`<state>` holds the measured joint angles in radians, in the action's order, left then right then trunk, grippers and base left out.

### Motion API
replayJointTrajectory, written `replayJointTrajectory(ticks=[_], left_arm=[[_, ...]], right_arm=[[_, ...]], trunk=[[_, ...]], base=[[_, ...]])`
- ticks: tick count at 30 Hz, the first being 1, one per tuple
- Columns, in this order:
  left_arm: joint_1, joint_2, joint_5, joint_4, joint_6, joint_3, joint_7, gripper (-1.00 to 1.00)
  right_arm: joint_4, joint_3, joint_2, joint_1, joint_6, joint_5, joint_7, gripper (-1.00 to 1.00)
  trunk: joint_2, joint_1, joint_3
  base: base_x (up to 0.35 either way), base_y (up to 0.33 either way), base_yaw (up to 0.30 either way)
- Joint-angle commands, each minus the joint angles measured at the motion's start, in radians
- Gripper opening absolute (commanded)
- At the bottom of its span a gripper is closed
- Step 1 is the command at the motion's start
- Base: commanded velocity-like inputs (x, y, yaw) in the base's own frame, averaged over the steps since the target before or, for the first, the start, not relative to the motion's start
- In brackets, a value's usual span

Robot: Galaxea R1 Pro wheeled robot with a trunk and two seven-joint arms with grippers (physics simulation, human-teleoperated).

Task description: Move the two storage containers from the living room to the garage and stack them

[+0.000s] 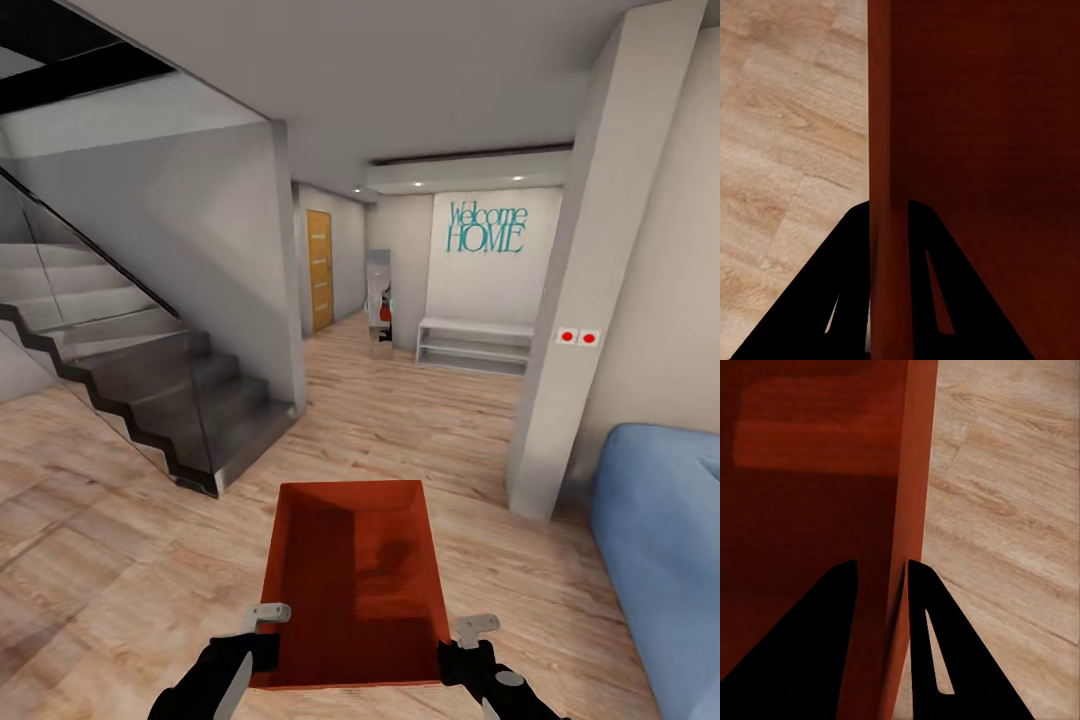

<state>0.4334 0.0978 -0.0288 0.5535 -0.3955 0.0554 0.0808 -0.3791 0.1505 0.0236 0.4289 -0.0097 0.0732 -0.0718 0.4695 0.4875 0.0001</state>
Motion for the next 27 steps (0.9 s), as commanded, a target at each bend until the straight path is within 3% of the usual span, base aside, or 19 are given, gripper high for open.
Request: replayJointTrajectory(ticks=[1, 27], left_arm=[[0.001, 0.003, -0.023, 0.028, -0.006, 0.015, 0.005, -1.00], [0.001, 0.003, -0.023, 0.028, -0.006, 0.015, 0.005, -1.00]], right_arm=[[0.003, 0.018, 0.002, -0.001, -0.001, 0.007, 0.000, -1.00], [0.003, 0.018, 0.002, -0.001, -0.001, 0.007, 0.000, -1.00]], trunk=[[0.001, 0.001, 0.000], [0.001, 0.001, 0.000]], base=[[0.325, 0.000, 0.000], [0.325, 0.000, 0.000]])
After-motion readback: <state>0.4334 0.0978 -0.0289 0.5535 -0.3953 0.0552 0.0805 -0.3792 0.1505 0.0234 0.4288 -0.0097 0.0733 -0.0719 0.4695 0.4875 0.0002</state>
